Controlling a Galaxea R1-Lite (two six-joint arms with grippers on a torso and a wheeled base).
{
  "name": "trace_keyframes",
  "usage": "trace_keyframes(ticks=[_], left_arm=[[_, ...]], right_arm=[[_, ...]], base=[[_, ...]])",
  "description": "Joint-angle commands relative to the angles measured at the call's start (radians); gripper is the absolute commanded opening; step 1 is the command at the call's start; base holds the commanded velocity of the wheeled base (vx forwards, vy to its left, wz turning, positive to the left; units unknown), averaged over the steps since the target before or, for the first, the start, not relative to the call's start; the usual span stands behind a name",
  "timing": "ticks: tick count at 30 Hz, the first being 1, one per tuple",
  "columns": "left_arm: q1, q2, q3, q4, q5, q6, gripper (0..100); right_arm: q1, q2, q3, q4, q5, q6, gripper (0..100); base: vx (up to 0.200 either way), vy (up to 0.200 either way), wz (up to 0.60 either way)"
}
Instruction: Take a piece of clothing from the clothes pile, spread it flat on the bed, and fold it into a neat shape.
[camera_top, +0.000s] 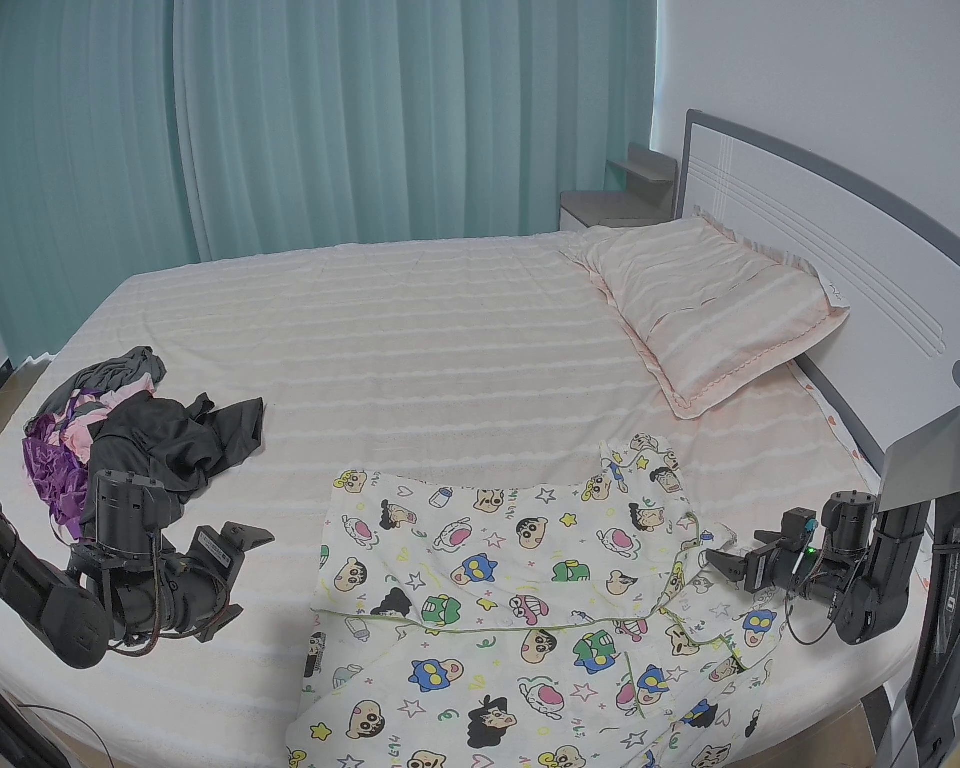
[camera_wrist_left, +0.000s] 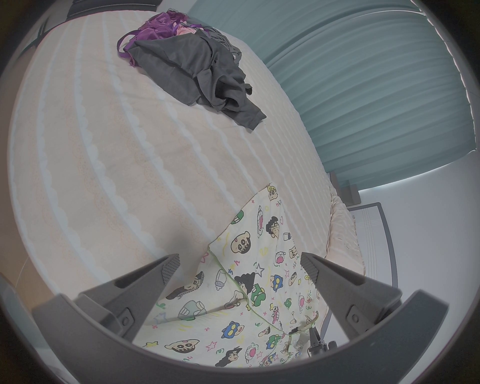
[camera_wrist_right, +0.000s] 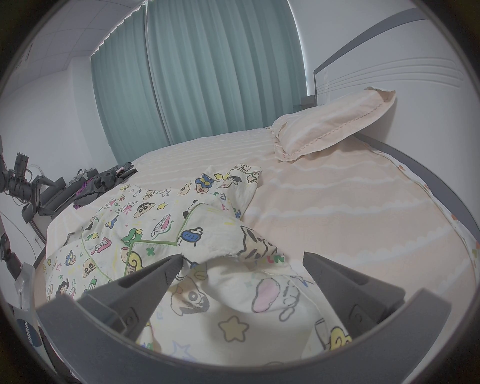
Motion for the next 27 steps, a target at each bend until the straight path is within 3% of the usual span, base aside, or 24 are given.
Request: trace_keyframes(ticks=[1,22,27], left_arm=[[0.0,0.004,0.0,0.0,0.0,0.001,100],[0.0,0.004,0.0,0.0,0.0,0.001,100],[0.0,0.004,0.0,0.0,0.002,0.001,100]], right_arm=[[0.003,0.018,-0.02,0.004,0.001,0.001,0],[0.033,0.012,-0.187,0.05,-0.018,0.027,0],[0.057,0.021,-0.251,0.096,-0.067,0.053,0]], base=[[0.0,0.0,0.0],[0.0,0.0,0.0],[0.0,0.0,0.0]])
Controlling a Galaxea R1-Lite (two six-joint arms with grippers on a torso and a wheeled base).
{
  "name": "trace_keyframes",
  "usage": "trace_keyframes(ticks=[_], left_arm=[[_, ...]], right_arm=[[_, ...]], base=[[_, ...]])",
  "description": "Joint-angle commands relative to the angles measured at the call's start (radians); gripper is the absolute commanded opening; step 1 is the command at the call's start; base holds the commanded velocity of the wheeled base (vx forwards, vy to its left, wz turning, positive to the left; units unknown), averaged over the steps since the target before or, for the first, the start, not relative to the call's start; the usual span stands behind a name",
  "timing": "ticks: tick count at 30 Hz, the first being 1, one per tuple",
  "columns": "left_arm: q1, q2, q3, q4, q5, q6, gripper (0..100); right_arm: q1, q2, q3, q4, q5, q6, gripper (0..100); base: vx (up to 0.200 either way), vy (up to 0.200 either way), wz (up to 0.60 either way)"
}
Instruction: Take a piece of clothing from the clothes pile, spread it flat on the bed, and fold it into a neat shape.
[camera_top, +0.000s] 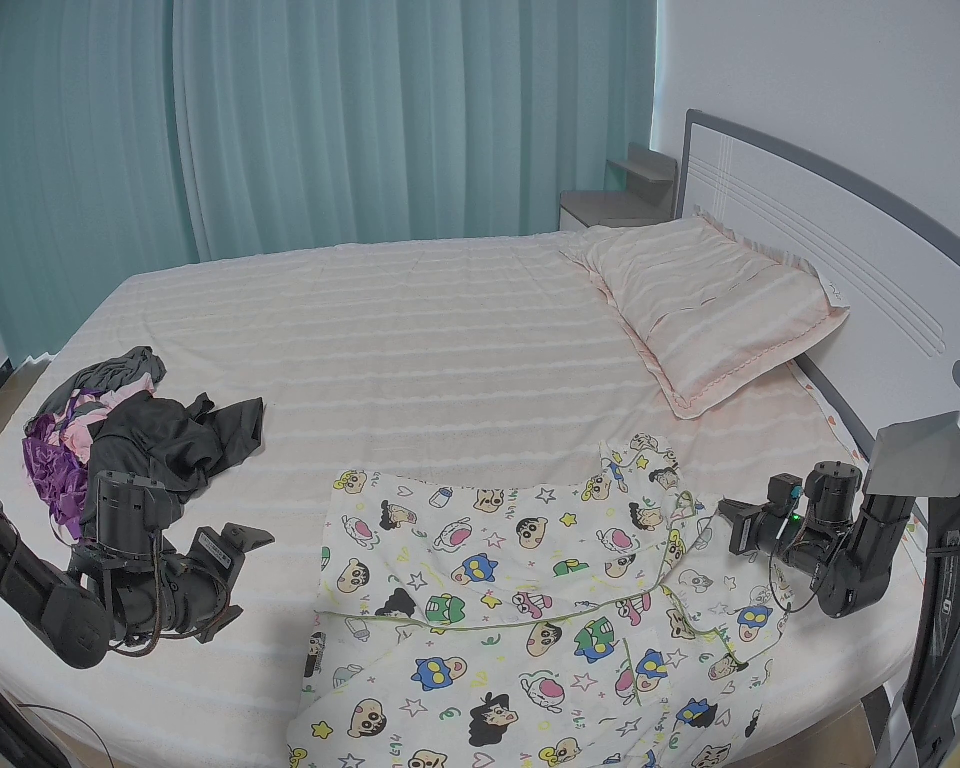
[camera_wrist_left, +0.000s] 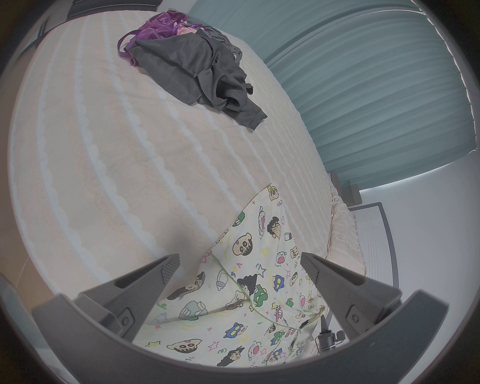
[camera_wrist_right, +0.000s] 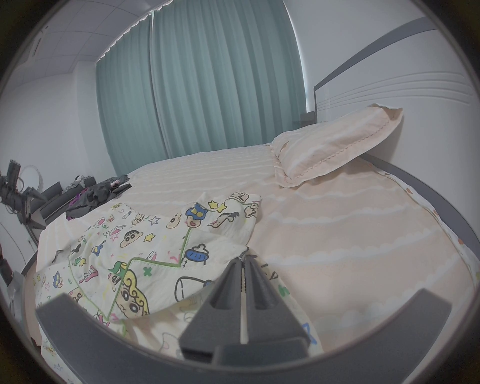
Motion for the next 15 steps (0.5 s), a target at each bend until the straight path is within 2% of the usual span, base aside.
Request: trace_keyframes(ticks=[1,6,7,12,15], left_arm=[[0.0,0.001,-0.001,0.0,0.001,0.0,100],[0.0,0.002,0.001,0.0,0.001,0.0,100],[0.0,0.002,0.001,0.0,0.001,0.0,100],[0.0,0.002,0.001,0.0,0.001,0.0,100],[0.0,0.004,0.001,0.0,0.0,-0.001,100]], right_arm=[[0.021,0.007,-0.05,0.026,-0.018,0.016,0],[0.044,0.009,-0.056,0.045,-0.019,0.044,0],[0.044,0.009,-0.056,0.046,-0.019,0.044,100],[0.041,0.01,-0.034,0.045,-0.021,0.07,100],[0.016,-0.011,-0.017,0.034,-0.053,0.127,100]], base=[[0.0,0.0,0.0],[0.0,0.0,0.0],[0.0,0.0,0.0],[0.0,0.0,0.0],[0.0,0.0,0.0]])
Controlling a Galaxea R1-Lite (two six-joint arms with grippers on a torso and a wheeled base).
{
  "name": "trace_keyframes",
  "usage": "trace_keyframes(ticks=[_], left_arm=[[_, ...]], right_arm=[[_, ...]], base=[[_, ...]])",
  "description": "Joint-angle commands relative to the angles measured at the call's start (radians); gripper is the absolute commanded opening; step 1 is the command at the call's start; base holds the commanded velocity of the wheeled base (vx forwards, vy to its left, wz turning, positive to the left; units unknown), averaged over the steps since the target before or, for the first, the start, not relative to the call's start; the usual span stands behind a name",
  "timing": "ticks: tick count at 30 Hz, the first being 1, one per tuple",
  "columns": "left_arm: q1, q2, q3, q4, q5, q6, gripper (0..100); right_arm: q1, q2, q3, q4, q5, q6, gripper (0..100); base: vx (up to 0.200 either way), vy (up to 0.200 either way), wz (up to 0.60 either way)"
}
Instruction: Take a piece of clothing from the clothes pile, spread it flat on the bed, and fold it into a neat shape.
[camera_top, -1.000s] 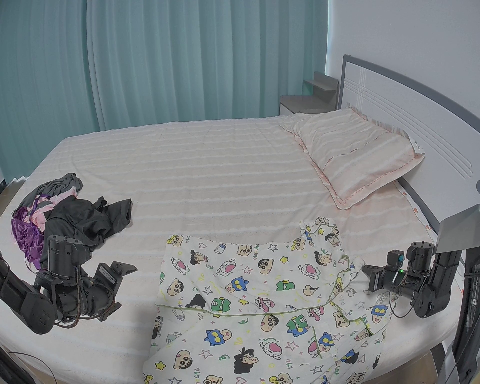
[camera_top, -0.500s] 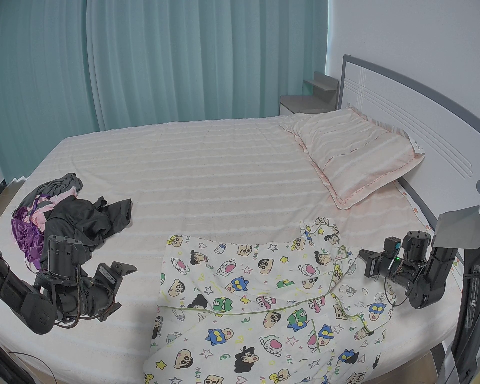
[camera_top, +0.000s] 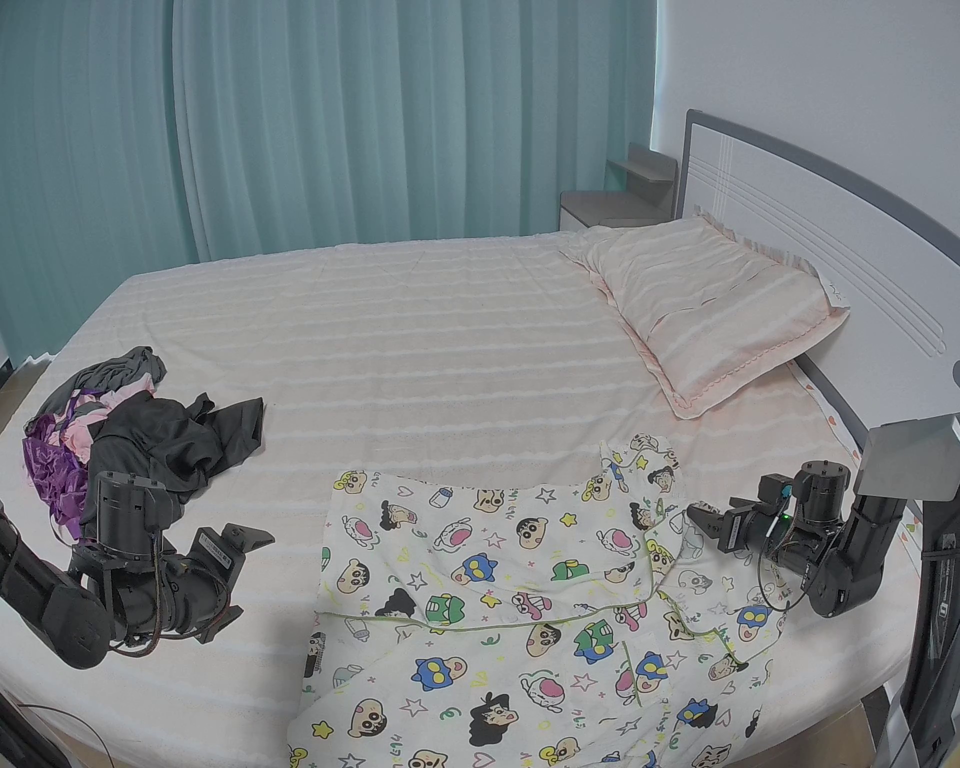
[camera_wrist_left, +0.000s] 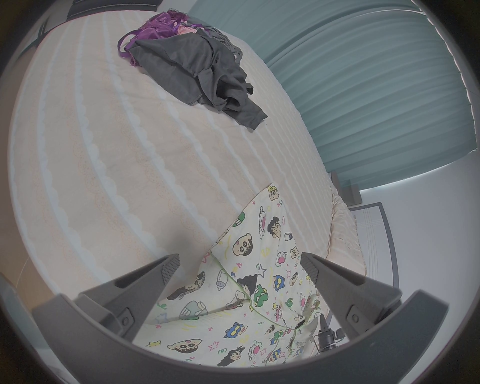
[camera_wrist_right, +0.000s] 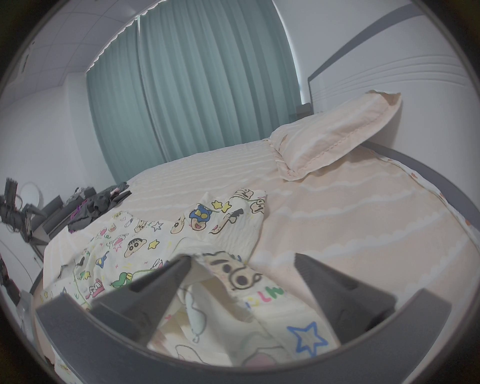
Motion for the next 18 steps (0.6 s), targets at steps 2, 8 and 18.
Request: trace_keyframes(ticks=[2,8,18], left_arm=[[0.0,0.002,0.001,0.0,-0.001,-0.001,100],[0.0,0.001,0.001,0.0,0.002,0.001,100],[0.0,0.002,0.002,0.001,0.002,-0.001,100]], right_arm=[[-0.041,-0.043,0.043,-0.008,-0.039,0.062,100],[-0.075,-0.089,0.129,-0.049,-0.048,0.182,100],[-0.085,-0.074,0.243,-0.131,-0.101,0.298,100]], base=[[0.0,0.0,0.0],[0.0,0.0,0.0],[0.0,0.0,0.0]])
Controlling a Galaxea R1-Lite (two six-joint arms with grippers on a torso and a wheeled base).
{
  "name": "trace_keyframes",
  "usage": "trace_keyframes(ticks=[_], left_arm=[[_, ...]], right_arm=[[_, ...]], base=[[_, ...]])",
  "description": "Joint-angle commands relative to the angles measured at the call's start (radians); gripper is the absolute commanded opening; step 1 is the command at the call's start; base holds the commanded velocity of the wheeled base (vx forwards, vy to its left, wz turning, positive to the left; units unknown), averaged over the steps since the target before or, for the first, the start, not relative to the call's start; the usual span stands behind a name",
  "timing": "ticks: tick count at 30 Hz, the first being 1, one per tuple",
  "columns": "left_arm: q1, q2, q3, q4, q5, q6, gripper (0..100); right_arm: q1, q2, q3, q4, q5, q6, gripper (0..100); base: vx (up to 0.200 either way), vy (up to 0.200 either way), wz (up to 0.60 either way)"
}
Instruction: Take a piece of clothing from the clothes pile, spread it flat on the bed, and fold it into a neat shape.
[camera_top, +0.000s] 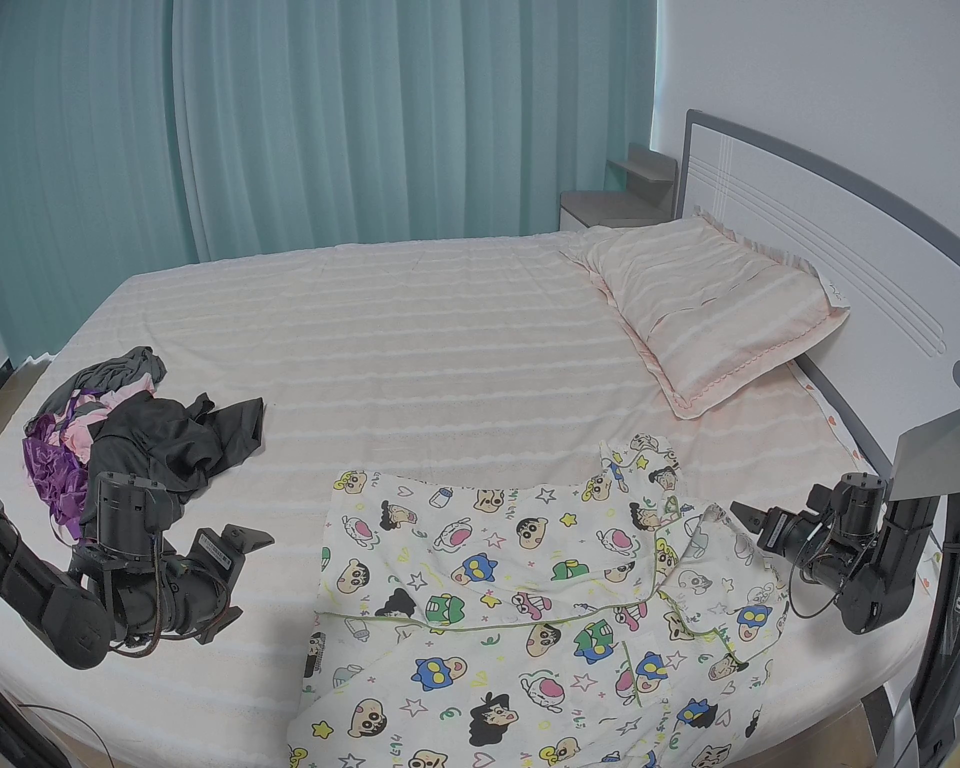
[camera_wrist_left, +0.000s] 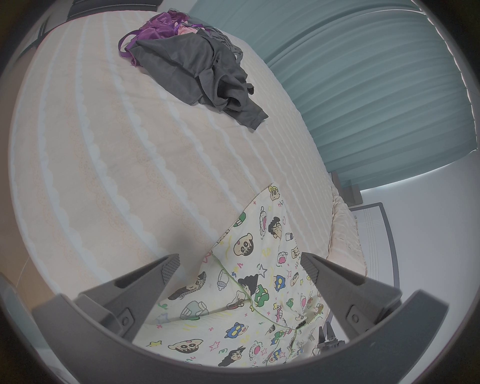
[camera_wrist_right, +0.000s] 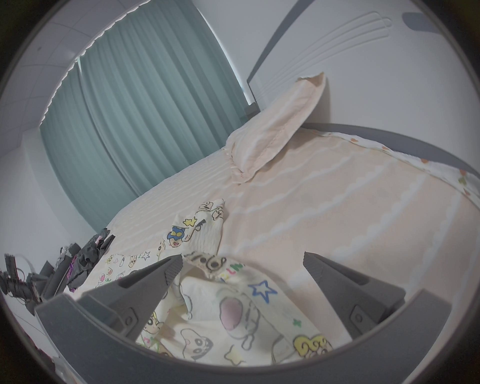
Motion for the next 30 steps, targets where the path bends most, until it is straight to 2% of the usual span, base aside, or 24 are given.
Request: trace_keyframes(ticks=[1,2,3,7,11,19,30], left_arm=[[0.0,0.002,0.001,-0.001,-0.001,-0.001,100],[0.0,0.002,0.001,-0.001,-0.001,-0.001,100],[0.0,0.002,0.002,0.001,-0.001,-0.001,100],[0.0,0.002,0.002,0.001,0.001,-0.001,100],[0.0,0.005,0.002,0.001,-0.001,-0.004,100],[0.0,0.01,0.008,0.001,-0.001,-0.004,100],[0.017,0.022,0.007,-0.001,-0.001,-0.004,100]], right_arm=[[0.003,0.001,0.046,-0.017,-0.008,0.041,100],[0.003,0.001,0.046,-0.017,-0.008,0.041,100],[0.034,-0.013,0.053,-0.026,-0.011,0.15,100],[0.106,-0.062,0.059,-0.026,-0.02,0.311,100],[0.17,-0.097,0.066,-0.026,-0.054,0.42,100],[0.201,-0.047,0.063,-0.026,-0.072,0.448,100],[0.169,0.03,0.009,-0.026,-0.074,0.486,100]], base=[[0.0,0.0,0.0],[0.0,0.0,0.0],[0.0,0.0,0.0],[0.0,0.0,0.0],[0.0,0.0,0.0],[0.0,0.0,0.0],[0.0,0.0,0.0]])
